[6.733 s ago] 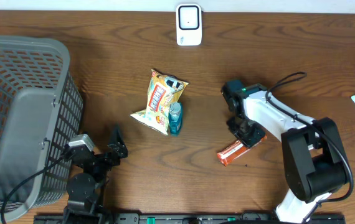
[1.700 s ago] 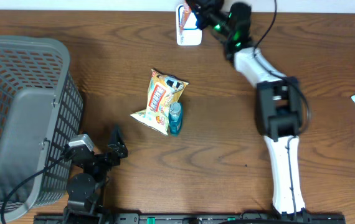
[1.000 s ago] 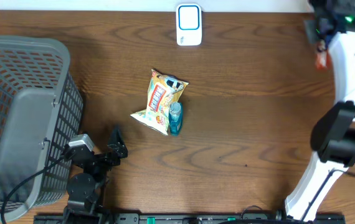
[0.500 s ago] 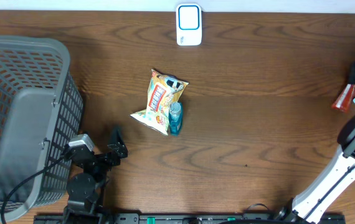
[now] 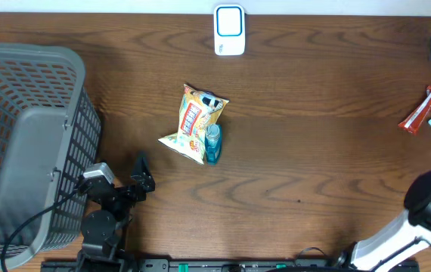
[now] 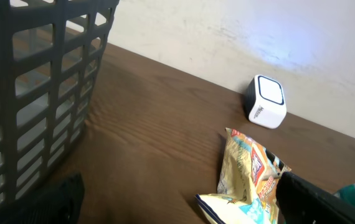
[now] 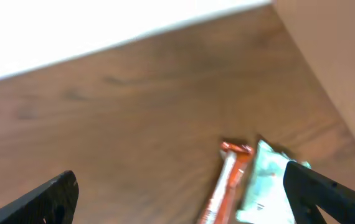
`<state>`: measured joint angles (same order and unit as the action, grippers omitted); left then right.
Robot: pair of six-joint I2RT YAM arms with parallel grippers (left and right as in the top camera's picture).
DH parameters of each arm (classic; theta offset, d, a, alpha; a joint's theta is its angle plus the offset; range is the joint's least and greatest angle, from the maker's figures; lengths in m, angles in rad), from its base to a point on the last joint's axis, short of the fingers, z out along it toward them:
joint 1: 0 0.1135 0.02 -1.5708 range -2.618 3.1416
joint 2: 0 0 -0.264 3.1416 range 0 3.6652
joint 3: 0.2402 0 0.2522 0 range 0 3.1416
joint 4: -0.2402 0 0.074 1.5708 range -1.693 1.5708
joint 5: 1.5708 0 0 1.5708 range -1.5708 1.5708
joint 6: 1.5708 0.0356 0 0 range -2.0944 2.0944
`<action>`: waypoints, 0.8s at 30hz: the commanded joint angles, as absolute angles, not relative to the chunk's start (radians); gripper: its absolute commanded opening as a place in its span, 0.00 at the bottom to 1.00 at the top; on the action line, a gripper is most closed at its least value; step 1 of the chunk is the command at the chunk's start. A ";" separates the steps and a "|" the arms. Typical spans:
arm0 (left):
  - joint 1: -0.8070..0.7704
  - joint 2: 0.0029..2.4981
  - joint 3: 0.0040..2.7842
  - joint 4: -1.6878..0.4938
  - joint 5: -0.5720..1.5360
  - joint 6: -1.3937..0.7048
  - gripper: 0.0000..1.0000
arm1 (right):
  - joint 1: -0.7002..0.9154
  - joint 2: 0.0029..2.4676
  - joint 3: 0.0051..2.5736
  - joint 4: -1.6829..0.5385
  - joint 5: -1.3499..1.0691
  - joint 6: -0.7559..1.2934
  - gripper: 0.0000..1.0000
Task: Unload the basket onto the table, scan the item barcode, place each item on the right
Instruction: 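Move the right gripper over to the yellow snack bag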
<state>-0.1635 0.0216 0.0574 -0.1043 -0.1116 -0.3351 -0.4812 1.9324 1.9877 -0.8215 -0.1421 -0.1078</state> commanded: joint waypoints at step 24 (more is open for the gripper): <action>-0.159 0.018 0.034 -0.125 -0.124 -0.323 0.98 | -0.020 1.688 2.000 -1.121 -0.189 0.191 0.99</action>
<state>-0.1638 0.0216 0.0574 -0.1043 -0.1116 -0.3351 -0.0555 1.6875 1.9926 -1.1110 -0.1673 0.1368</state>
